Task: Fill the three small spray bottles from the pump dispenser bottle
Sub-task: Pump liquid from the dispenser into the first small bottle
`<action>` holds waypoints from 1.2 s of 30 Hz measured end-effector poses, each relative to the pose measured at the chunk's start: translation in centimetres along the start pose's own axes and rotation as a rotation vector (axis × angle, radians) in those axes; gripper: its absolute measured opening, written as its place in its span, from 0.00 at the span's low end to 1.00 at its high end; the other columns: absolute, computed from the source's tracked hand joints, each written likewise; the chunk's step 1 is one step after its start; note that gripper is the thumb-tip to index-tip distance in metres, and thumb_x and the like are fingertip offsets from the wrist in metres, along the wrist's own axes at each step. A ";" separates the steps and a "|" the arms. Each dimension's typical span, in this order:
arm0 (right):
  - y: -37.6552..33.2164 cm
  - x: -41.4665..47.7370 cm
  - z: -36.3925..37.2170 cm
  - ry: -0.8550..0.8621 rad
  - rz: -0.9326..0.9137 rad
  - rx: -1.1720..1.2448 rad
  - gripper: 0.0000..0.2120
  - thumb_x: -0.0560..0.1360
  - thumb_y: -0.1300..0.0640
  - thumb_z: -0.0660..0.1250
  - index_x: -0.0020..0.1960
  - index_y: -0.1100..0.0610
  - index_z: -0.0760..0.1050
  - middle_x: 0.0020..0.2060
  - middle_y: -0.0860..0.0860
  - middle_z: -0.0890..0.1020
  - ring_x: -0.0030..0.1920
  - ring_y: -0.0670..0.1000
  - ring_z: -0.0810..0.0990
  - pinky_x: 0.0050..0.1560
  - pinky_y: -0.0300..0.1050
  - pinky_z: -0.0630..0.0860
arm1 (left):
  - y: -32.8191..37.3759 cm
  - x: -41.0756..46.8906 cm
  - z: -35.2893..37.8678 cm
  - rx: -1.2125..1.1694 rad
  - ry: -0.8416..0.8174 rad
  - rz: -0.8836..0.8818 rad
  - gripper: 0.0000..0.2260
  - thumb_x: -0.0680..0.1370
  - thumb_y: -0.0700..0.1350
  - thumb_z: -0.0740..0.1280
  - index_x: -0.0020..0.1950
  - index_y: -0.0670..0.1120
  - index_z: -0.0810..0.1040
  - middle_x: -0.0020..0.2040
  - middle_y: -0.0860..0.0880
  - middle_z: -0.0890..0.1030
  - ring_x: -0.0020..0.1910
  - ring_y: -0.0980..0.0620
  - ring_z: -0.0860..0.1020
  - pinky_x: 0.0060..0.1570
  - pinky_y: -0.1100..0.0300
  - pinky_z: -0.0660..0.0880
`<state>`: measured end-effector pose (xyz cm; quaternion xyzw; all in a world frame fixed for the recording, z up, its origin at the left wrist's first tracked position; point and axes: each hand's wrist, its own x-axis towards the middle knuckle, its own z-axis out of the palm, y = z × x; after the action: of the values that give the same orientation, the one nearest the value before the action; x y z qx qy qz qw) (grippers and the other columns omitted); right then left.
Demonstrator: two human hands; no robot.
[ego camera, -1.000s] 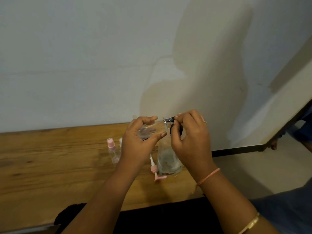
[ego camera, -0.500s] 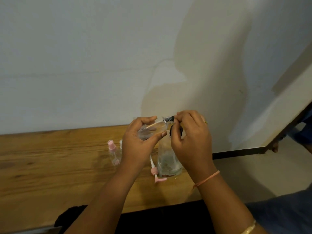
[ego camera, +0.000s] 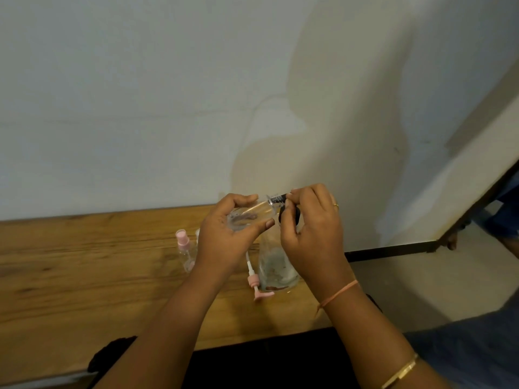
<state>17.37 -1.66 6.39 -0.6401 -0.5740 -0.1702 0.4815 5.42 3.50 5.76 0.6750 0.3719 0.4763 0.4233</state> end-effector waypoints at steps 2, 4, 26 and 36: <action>-0.1 0.0 0.0 0.023 0.011 0.012 0.08 0.73 0.59 0.58 0.43 0.62 0.75 0.40 0.54 0.76 0.40 0.51 0.73 0.40 0.43 0.71 | 0.0 0.0 0.0 -0.024 -0.001 0.012 0.16 0.65 0.42 0.77 0.46 0.55 0.75 0.50 0.59 0.79 0.45 0.69 0.78 0.42 0.75 0.74; -0.2 0.2 -0.1 0.038 0.013 0.006 0.08 0.73 0.60 0.59 0.43 0.62 0.75 0.40 0.54 0.77 0.40 0.51 0.74 0.41 0.39 0.69 | 0.0 0.0 0.1 -0.041 0.000 0.018 0.16 0.65 0.42 0.76 0.46 0.55 0.74 0.50 0.58 0.80 0.44 0.67 0.79 0.42 0.73 0.75; -0.2 -0.2 -0.3 -0.009 0.028 0.036 0.07 0.72 0.66 0.62 0.47 0.64 0.76 0.43 0.56 0.77 0.41 0.53 0.77 0.37 0.45 0.78 | -0.1 -0.4 0.3 -0.031 -0.023 0.012 0.15 0.68 0.40 0.75 0.44 0.54 0.72 0.50 0.56 0.79 0.45 0.68 0.78 0.40 0.76 0.73; -0.3 0.7 -0.4 0.007 0.067 0.087 0.06 0.73 0.64 0.62 0.46 0.61 0.78 0.42 0.53 0.77 0.41 0.52 0.76 0.36 0.49 0.78 | 0.3 -0.4 0.3 -0.026 -0.005 0.037 0.15 0.68 0.42 0.74 0.46 0.55 0.72 0.51 0.59 0.78 0.47 0.71 0.76 0.40 0.77 0.72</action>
<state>17.48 -1.63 7.26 -0.6367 -0.5575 -0.1312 0.5163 5.67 2.95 5.87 0.6774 0.3522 0.4872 0.4240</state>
